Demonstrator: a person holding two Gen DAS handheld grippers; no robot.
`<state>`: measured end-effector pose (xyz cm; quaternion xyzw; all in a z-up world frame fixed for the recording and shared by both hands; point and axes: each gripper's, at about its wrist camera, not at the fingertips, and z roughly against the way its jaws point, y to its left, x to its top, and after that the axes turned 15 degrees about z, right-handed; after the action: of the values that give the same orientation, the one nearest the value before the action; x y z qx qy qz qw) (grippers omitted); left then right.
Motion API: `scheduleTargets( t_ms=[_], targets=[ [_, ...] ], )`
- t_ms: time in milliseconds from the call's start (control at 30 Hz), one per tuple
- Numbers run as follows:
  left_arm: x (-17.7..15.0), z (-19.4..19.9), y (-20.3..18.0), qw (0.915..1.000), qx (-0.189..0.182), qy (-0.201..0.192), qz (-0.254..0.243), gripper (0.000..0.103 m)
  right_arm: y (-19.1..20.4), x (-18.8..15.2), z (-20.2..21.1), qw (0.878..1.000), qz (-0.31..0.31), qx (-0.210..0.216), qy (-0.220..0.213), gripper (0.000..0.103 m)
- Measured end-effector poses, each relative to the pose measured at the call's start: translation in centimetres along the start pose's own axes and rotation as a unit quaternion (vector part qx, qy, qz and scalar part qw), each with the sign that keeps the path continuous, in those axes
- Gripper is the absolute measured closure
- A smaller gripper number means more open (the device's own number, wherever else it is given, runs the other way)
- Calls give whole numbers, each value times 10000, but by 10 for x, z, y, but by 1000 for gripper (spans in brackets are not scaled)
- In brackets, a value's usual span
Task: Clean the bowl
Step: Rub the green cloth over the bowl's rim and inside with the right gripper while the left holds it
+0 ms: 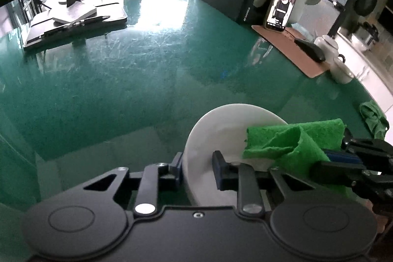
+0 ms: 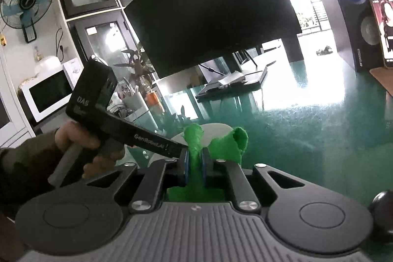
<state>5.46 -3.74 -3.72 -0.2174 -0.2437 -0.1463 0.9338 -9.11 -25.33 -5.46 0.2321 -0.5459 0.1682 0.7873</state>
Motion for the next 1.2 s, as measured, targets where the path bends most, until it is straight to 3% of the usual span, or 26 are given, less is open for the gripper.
scheduleTargets(
  t_ms=[300, 500, 633, 867, 933, 1033, 1200],
  targets=[
    [0, -1, 1, 9999, -32, -76, 149, 77, 8, 3, 1, 9999, 130, 56, 76, 94],
    [0, -1, 4, 9997, -81, -74, 235, 77, 39, 1, -8, 9966, 478, 636, 207, 94],
    [0, 0, 3, 9997, -63, -77, 221, 77, 28, 3, -6, 9981, 264, 539, 135, 97],
    [0, 0, 1, 9998, -45, -89, 192, 77, 1, 6, 1, 9994, 166, -302, 36, 95],
    [0, 0, 1, 9998, -33, -99, 183, 76, 7, 7, -2, 9995, 248, -178, 81, 93],
    [-1, 0, 0, 9998, -10, -107, 164, 74, 24, 3, -9, 9984, 345, 403, 185, 93],
    [-2, 0, -1, 9998, 25, -139, 120, 73, 13, 5, -12, 9993, 160, 271, 185, 98]
  ],
)
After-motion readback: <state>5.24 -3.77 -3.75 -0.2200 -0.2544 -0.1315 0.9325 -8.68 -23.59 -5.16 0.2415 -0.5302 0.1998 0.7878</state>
